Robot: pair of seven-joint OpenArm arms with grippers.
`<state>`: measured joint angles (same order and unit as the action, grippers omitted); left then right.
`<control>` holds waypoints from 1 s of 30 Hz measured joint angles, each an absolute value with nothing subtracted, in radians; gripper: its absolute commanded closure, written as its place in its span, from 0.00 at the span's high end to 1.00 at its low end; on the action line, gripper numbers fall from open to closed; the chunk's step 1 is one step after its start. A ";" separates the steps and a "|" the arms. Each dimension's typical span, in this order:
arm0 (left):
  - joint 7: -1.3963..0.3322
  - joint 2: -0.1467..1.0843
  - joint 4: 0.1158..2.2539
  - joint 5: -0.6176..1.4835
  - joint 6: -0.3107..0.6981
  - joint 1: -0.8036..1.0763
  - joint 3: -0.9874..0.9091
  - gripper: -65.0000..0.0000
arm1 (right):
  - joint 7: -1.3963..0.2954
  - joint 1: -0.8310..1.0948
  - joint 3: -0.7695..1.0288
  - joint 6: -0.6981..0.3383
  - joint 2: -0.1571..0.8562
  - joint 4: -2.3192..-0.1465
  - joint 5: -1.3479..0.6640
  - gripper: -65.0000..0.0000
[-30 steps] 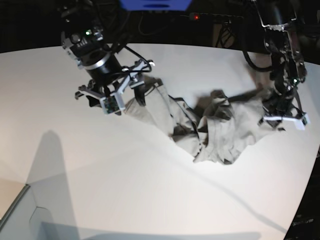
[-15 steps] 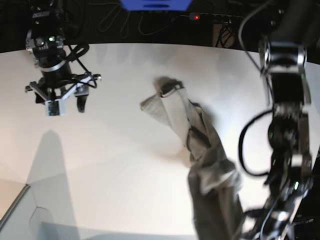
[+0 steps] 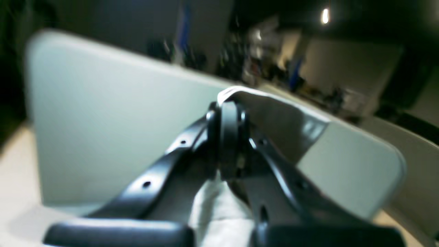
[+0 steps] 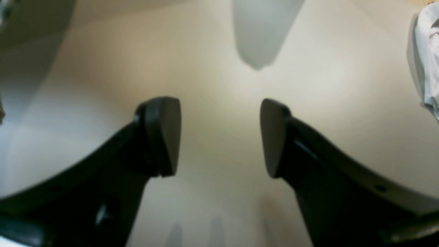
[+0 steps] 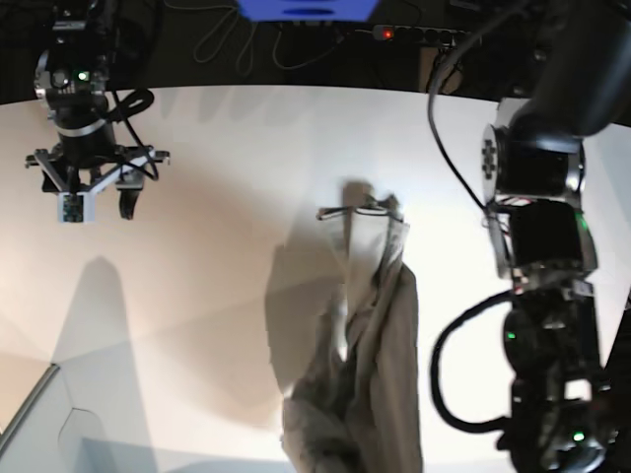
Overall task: Layout the t-shirt on the table in an organized manner, then fold the t-shirt properly
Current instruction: 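Grasp the t-shirt with the left gripper and lift it high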
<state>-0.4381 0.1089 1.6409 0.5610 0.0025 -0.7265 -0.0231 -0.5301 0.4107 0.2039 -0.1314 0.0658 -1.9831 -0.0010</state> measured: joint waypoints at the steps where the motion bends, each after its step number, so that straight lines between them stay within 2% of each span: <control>1: -0.443 0.130 1.660 0.559 0.002 -0.727 -0.027 0.00 | -0.530 0.411 0.205 -0.131 0.066 -1.983 -0.001 0.57; 5: -0.453 0.189 1.677 0.560 0.004 -0.772 -0.033 0.00 | -0.529 0.412 0.205 -0.131 0.064 -1.984 -0.001 0.57; 10: -0.433 0.245 1.617 0.562 -0.001 -0.842 -0.133 0.00 | -0.528 0.409 0.205 -0.132 0.072 -1.984 -0.001 0.57; 17: -0.444 0.255 1.570 0.563 -0.004 -0.912 -0.156 0.00 | -0.528 0.411 0.205 -0.132 0.067 -1.985 -0.001 0.57; 30: -0.433 0.022 1.529 0.551 -0.004 -0.758 0.029 0.00 | -0.527 0.411 0.207 -0.131 0.066 -1.985 -0.001 0.57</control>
<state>-0.4332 0.0219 1.5288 0.5514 -0.0040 -0.7582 0.0288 -0.5274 0.4110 0.2066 -0.1314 0.0658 -1.9850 -0.0010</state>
